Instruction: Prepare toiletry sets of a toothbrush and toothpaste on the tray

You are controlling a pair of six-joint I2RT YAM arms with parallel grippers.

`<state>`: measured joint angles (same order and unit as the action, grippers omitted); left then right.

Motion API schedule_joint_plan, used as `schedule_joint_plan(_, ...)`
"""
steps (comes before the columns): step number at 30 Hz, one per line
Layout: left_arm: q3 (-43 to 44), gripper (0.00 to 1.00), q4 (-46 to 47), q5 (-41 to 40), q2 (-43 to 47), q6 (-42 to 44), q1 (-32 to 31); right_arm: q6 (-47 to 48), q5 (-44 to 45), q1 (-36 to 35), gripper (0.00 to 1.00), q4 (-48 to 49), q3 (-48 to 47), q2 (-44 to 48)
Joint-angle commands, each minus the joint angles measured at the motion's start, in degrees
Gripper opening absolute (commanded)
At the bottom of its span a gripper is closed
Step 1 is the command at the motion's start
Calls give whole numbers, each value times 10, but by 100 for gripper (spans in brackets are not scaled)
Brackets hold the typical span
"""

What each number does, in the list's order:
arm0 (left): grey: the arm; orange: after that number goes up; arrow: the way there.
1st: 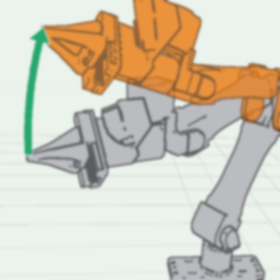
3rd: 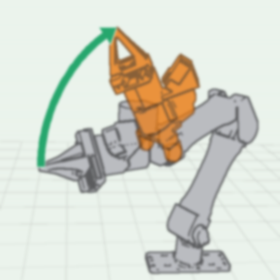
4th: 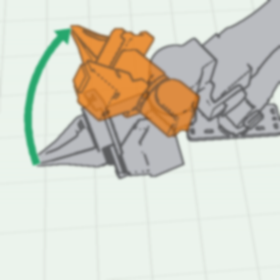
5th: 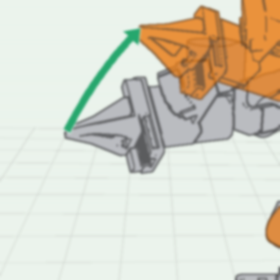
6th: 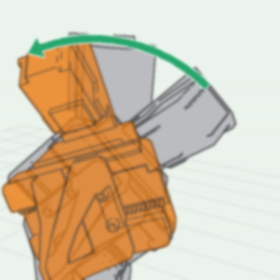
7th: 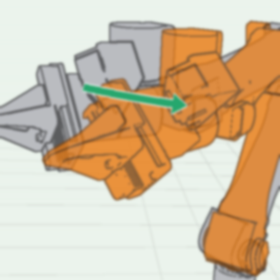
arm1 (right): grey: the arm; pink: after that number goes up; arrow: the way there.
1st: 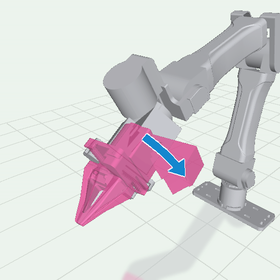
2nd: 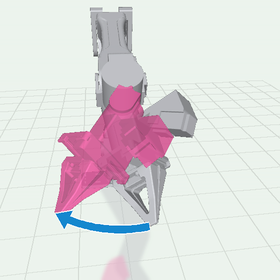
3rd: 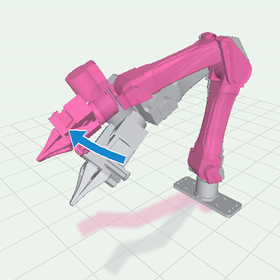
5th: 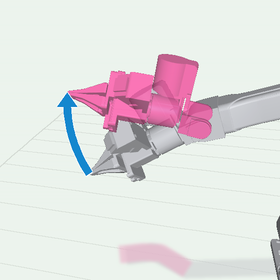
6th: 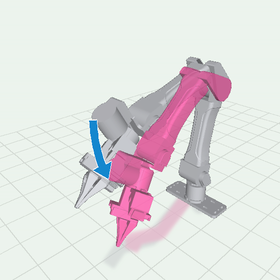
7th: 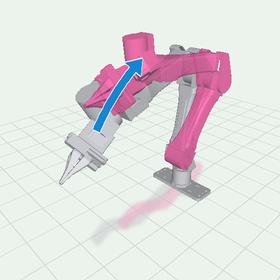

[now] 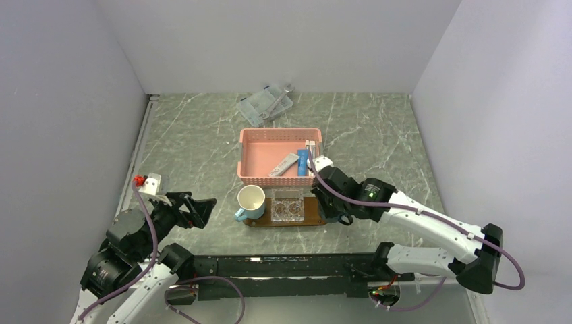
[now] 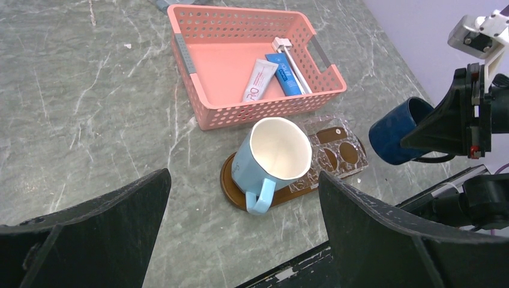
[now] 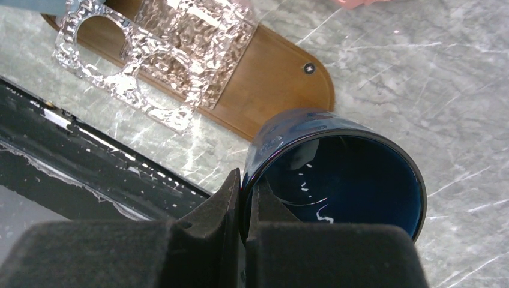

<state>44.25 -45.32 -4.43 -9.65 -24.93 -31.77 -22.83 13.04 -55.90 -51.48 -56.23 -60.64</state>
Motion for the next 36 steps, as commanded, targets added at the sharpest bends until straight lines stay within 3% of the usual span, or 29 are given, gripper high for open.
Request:
schedule_joint_plan(1, 4, 99, 7, -9, -5, -6, 2, -34, 37, -32, 0, 41, 0, 16)
schedule_joint_plan(15, 2, 99, 12, -4, 1, -3, 3, -72, 71, -96, 0, 48, 18, 13)
schedule_joint_plan(36, 3, 99, 10, -2, -6, -2, 3, -17, 123, -87, 0, 145, 20, -80)
